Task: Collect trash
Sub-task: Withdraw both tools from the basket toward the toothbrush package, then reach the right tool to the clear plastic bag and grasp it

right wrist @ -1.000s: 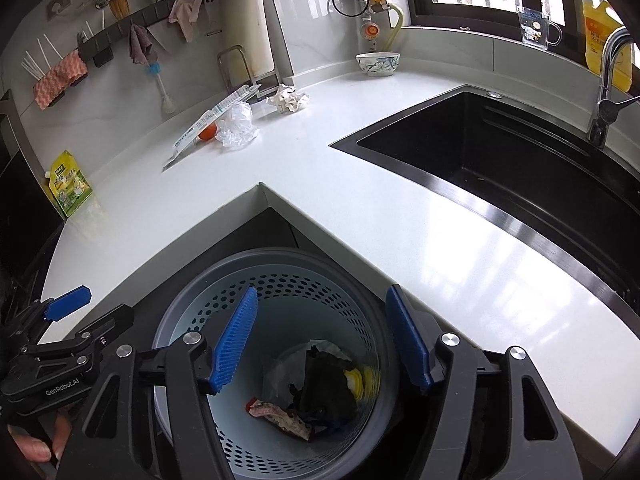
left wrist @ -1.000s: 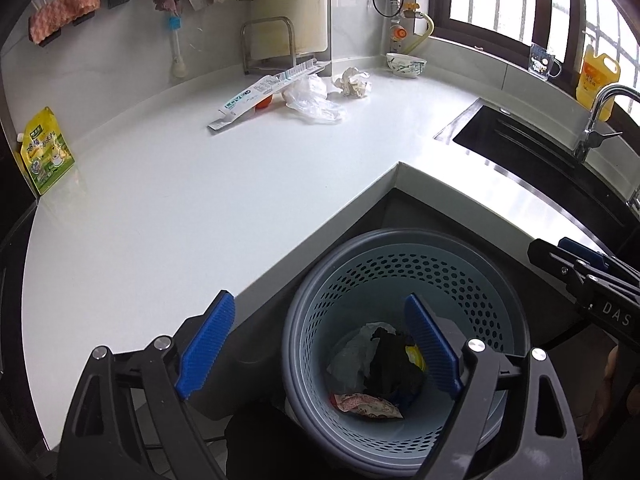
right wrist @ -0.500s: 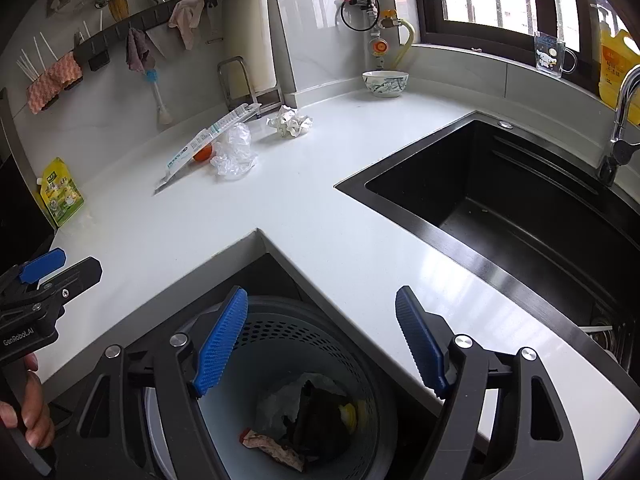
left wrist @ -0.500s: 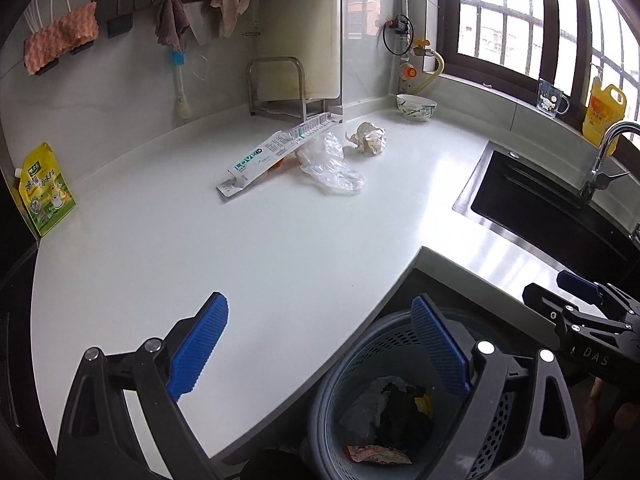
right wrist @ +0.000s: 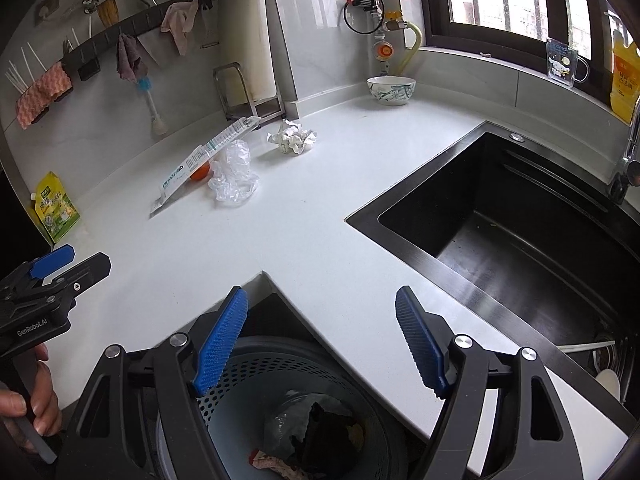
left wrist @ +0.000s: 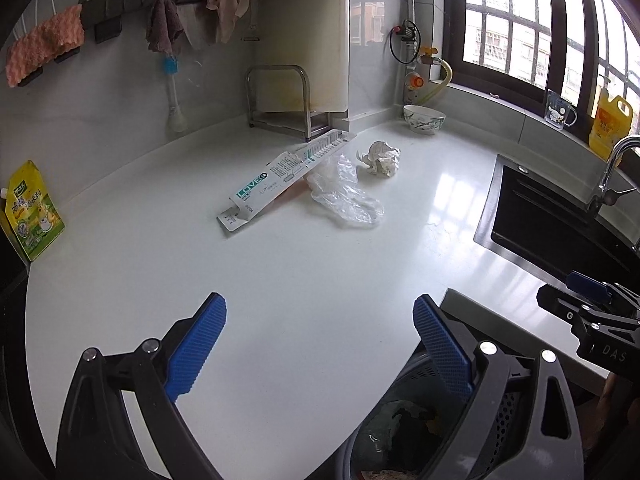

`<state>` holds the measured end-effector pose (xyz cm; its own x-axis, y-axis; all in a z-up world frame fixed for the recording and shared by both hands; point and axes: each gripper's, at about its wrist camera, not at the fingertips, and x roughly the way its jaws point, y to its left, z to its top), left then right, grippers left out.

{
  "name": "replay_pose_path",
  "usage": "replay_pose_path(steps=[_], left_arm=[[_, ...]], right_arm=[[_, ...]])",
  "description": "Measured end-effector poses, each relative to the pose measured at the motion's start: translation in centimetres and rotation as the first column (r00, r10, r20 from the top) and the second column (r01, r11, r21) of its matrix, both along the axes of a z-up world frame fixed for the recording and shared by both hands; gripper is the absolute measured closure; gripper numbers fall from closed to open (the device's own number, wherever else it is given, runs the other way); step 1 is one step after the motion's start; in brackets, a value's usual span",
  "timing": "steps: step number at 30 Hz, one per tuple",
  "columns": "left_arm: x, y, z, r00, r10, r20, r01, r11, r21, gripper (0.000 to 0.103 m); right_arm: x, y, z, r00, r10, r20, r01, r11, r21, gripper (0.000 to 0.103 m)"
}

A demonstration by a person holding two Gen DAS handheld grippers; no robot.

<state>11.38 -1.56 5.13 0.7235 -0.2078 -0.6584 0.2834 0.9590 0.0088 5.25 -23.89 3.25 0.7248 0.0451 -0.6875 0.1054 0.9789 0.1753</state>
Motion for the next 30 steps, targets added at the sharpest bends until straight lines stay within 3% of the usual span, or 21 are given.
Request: replay_pose_path(steps=[17, 30], left_arm=[[2.9, 0.8, 0.9, 1.000, 0.003, 0.012, -0.003, 1.000, -0.018, 0.009], [6.8, 2.9, 1.2, 0.997, 0.068, 0.036, -0.068, 0.998, -0.013, 0.008]], right_arm=[[3.0, 0.6, 1.2, 0.999, 0.025, 0.023, -0.025, 1.000, -0.012, 0.030], [8.2, 1.8, 1.0, 0.998, 0.068, 0.011, -0.069, 0.998, 0.005, 0.030]])
